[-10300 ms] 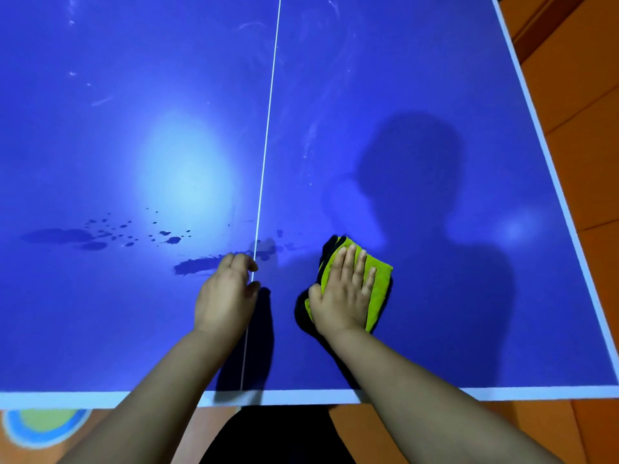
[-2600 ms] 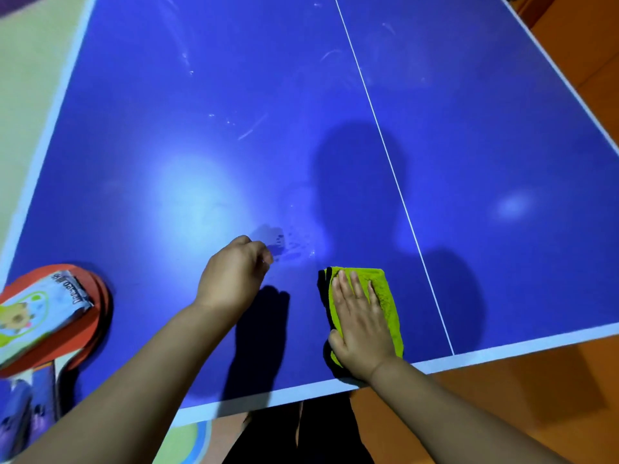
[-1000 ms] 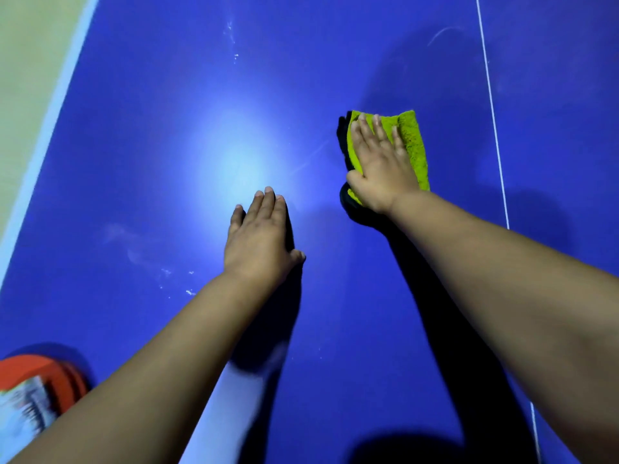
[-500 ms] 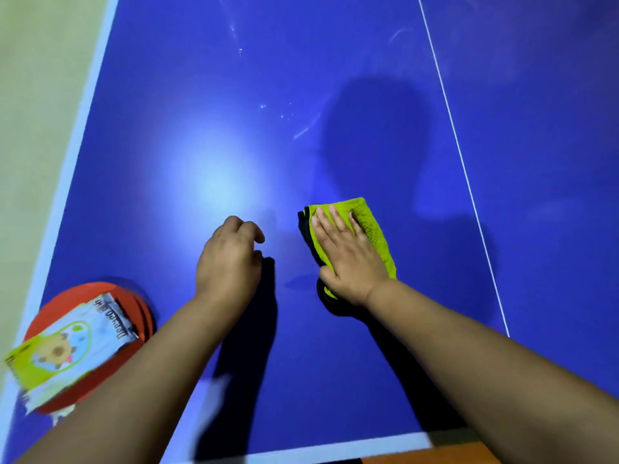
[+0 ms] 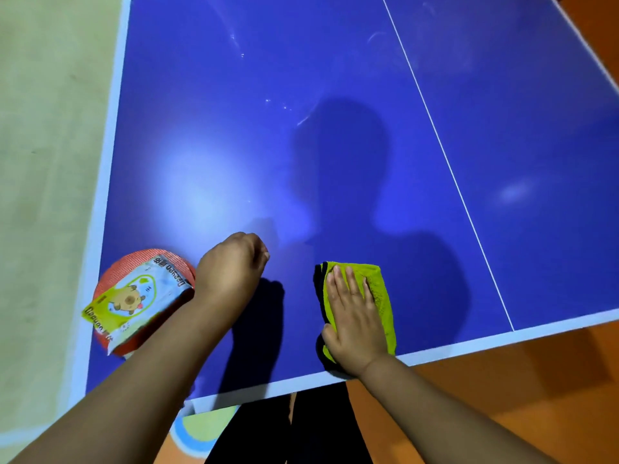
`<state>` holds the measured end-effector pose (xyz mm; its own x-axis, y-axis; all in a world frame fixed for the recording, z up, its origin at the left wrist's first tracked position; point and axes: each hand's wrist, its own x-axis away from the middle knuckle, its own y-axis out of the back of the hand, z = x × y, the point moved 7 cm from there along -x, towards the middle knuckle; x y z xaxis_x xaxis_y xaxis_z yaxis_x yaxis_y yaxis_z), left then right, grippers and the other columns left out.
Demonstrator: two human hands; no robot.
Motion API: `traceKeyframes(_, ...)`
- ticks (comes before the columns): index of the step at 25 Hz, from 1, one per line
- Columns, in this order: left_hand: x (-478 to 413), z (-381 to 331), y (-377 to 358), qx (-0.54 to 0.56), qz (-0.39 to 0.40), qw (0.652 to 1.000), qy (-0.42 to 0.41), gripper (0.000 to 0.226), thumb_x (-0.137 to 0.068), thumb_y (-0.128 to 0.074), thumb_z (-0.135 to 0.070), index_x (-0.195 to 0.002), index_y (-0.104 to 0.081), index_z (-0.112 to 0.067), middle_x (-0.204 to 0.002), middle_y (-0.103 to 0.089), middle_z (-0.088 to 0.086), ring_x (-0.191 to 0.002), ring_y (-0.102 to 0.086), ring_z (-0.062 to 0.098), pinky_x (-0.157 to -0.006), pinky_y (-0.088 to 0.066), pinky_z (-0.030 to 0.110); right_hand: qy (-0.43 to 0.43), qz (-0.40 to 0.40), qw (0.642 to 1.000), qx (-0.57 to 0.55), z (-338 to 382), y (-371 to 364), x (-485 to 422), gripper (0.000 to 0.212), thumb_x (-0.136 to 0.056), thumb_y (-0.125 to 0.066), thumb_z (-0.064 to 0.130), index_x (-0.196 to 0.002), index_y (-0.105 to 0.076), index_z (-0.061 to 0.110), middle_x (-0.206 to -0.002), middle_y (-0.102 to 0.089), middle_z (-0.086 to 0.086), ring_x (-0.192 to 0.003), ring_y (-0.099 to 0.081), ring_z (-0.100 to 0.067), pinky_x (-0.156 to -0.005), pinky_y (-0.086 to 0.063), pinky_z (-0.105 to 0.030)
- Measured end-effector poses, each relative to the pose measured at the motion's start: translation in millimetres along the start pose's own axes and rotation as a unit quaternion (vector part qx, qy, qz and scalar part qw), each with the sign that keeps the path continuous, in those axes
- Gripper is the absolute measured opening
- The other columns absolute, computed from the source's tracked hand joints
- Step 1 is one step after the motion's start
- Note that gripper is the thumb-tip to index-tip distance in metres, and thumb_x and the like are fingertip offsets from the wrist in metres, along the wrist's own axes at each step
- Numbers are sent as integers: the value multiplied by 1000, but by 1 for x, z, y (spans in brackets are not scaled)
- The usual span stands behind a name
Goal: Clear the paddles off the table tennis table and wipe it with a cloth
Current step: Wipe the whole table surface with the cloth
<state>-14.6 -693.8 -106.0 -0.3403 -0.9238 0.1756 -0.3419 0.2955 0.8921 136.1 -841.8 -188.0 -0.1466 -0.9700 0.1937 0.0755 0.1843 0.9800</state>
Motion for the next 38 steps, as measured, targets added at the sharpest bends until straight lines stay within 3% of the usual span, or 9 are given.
traceKeyframes(6, -19, 11, 12, -4, -24, 1000, -20, 18, -90, -49, -21, -98, -65, -20, -98, -58, 3, -89, -57, 26, -67, -44, 33, -147, 8, 989, -19, 17, 4, -11, 81, -71, -35, 36, -143, -39, 0, -151, -34, -17, -142, -27, -34, -114, -8, -46)
traceKeyframes(11, -63, 27, -2, -54, 3, 999, -3, 35, -87, -55, -23, -122, -59, -17, -121, -57, 4, -111, -49, 27, -86, -39, 34, -232, -12, 972, -35, 17, 10, -80, 83, -73, -29, 38, -145, -33, -2, -153, -28, -19, -144, -21, -36, -114, -2, -49)
traceKeyframes(16, -123, 38, -6, -108, 28, 994, 10, 60, -84, -59, -31, -140, -39, -22, -146, -36, 4, -133, -30, 25, -105, -23, 36, -255, -16, 965, -58, -1, 32, -176, 82, -82, -29, 39, -152, -4, 3, -160, 2, -13, -147, 9, -29, -114, 14, -44)
traceKeyframes(19, -163, 43, -8, -127, 21, 992, 19, 70, -83, -62, -33, -144, -29, -20, -153, -23, 6, -140, -19, 24, -111, -13, 39, -255, -14, 965, -61, -13, 43, -234, 83, -88, -40, 38, -152, 0, 4, -160, 7, -12, -147, 12, -28, -116, 10, -45)
traceKeyframes(23, -207, 51, -6, -138, 16, 990, 36, 72, -87, -57, -33, -147, -20, -16, -157, -12, 4, -143, -12, 19, -115, -5, 39, -253, -26, 965, -63, -29, 55, -308, 83, -88, -40, 38, -152, 0, 4, -161, 6, -12, -147, 12, -28, -116, 8, -46)
traceKeyframes(30, -227, 56, -8, -114, 22, 992, 45, 70, -86, -60, -31, -145, -25, -16, -156, -14, 1, -143, -14, 17, -115, -9, 33, -172, -32, 984, -28, -39, 74, -426, 79, -89, -40, 38, -152, -5, 5, -161, 1, -11, -148, 7, -27, -117, 5, -46)
traceKeyframes(34, -227, 58, -9, -111, 27, 992, 47, 73, -86, -61, -34, -146, -23, -18, -157, -12, -1, -143, -13, 16, -115, -7, 33, -23, -19, 999, 22, -31, 81, -466, 78, -88, -40, 34, -153, -4, 8, -161, 2, -8, -148, 7, -23, -119, 6, -45)
traceKeyframes(38, -226, 56, -9, -120, 29, 991, 45, 70, -86, -59, -33, -145, -24, -16, -157, -13, 0, -143, -13, 17, -115, -8, 33, 112, 5, 992, 53, -22, 81, -461, 76, -88, -37, 30, -153, -3, 9, -161, 2, -7, -148, 7, -22, -120, 6, -43)
